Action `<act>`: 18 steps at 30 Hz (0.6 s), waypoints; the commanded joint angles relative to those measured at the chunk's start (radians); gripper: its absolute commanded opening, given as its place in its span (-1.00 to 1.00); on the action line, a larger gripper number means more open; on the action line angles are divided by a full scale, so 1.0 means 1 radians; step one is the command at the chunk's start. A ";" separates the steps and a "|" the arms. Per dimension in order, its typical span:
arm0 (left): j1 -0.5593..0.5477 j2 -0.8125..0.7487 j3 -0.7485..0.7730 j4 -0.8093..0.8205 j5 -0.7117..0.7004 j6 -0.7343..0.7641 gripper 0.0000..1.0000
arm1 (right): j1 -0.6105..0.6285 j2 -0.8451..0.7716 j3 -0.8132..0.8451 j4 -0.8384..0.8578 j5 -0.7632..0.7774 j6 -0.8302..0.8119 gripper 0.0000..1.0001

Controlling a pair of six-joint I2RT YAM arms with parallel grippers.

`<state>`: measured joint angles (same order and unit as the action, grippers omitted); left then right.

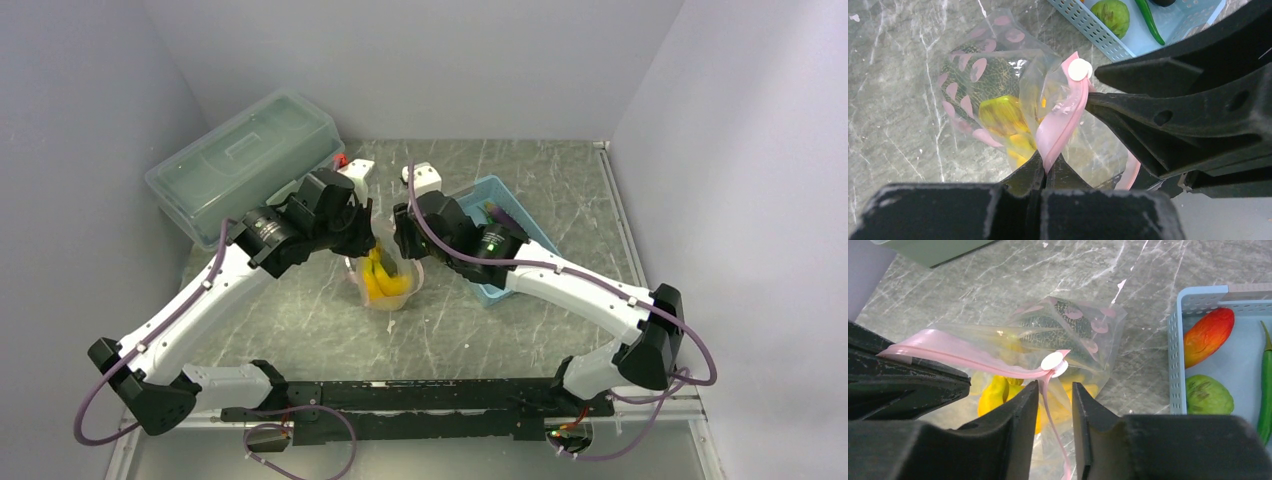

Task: Place the food in the zip-top bag and seal the zipper
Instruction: Adjust the zipper food storage bag at the center of the board.

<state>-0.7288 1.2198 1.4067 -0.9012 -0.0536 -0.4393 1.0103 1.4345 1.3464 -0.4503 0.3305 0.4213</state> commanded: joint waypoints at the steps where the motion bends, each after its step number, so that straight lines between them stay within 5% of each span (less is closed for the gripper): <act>1: -0.003 -0.037 0.022 0.021 -0.014 -0.015 -1.00 | -0.001 0.024 0.059 -0.006 0.002 -0.033 -0.25; 6: -0.003 -0.039 0.020 0.021 -0.016 -0.015 -1.00 | -0.001 0.054 0.061 -0.002 -0.026 -0.023 -0.26; 8: -0.003 -0.039 0.021 0.018 -0.018 -0.015 -1.00 | -0.001 0.060 0.064 -0.008 -0.027 -0.023 -0.52; 10: -0.003 -0.039 0.021 0.016 -0.023 -0.013 -1.00 | -0.001 0.060 0.072 -0.016 -0.022 -0.028 -0.99; 18: -0.003 -0.041 0.016 0.003 -0.058 -0.010 -1.00 | 0.002 0.003 0.153 -0.053 0.072 -0.074 -1.00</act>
<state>-0.7288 1.2121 1.4067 -0.9089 -0.0776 -0.4393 1.0107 1.5051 1.4284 -0.5186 0.3336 0.3889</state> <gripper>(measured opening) 0.009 0.015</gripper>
